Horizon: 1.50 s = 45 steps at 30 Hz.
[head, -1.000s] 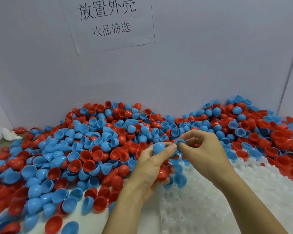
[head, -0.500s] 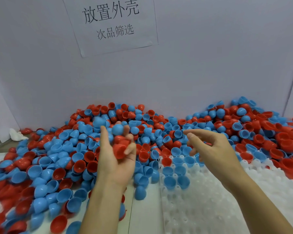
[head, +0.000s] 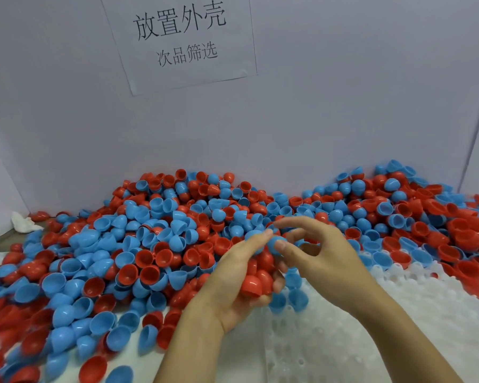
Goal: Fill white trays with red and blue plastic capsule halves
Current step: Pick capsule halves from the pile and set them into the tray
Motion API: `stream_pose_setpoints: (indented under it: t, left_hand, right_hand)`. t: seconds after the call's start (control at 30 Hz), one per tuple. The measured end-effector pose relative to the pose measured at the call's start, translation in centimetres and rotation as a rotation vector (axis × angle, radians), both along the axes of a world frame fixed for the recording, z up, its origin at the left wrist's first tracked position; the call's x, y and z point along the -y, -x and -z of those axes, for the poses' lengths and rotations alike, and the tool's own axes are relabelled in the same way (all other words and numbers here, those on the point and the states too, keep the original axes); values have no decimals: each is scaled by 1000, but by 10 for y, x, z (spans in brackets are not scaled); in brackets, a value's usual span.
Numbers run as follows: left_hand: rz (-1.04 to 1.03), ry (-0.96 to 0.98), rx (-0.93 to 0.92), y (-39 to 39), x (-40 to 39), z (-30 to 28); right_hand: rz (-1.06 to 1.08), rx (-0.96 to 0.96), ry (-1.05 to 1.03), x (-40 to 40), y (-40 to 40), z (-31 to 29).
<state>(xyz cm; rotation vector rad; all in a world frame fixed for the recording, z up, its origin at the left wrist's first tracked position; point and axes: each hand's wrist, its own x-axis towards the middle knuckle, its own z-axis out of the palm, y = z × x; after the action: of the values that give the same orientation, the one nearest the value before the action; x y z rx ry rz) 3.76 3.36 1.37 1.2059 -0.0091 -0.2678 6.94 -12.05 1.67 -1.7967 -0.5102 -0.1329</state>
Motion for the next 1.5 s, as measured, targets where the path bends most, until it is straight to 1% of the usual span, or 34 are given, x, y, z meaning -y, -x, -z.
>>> stream_pose_setpoints:
  t: [0.1, 0.2, 0.3, 0.43, 0.57, 0.63, 0.73, 0.8, 0.87, 0.9, 1.0, 1.03, 1.1, 1.2, 1.27, 1.37, 1.5]
  left_hand:
    - [-27, -40, 35, -1, 2, 1]
    - [-120, 13, 33, -5, 3, 2]
    - [-153, 40, 59, -6, 2, 4]
    - [-168, -62, 141, -7, 3, 7]
    - [-165, -234, 247, -6, 5, 9]
    - [-155, -312, 299, -7, 4, 12]
    - [-109, -426, 330, -8, 4, 16]
    - [-96, -445, 335, -8, 6, 17]
    - [-194, -389, 302, -10, 10, 16]
    - [-262, -332, 251, -11, 11, 15]
    - [-401, -66, 53, -15, 9, 9]
    - [-417, 17, 6, -14, 9, 8]
    - [-419, 154, -54, -12, 7, 5]
    - [-387, 300, -67, -10, 4, 3]
    - [-374, 329, -66, -9, 4, 2]
    - [-375, 320, -69, -8, 4, 3]
    - [-385, 311, -69, -9, 4, 3]
  right_hand:
    - [21, 37, 35, 3, -1, -1]
    - [124, 24, -15, 7, -4, -1]
    - [177, 33, 47, 9, -6, -1]
    - [210, 72, 190, 10, -5, -2]
    - [118, -13, 210, 19, -2, -10]
    - [84, -46, 282, 26, -3, -12]
    - [107, -89, 384, 31, -5, -10]
    - [146, -67, 411, 34, -7, -10]
    - [216, -23, 518, 38, -8, -9]
    - [237, -14, 606, 39, -7, -8]
    - [225, -41, 941, 34, -5, -2]
    - [210, -74, 1001, 29, -3, 2]
    - [206, -107, 1048, 23, -1, 5]
    - [228, -91, 1079, 21, -1, 6]
    - [242, -79, 1087, 21, -1, 5]
    - [287, -40, 1097, 21, 1, 3]
    - [255, -41, 1096, 20, 1, 5]
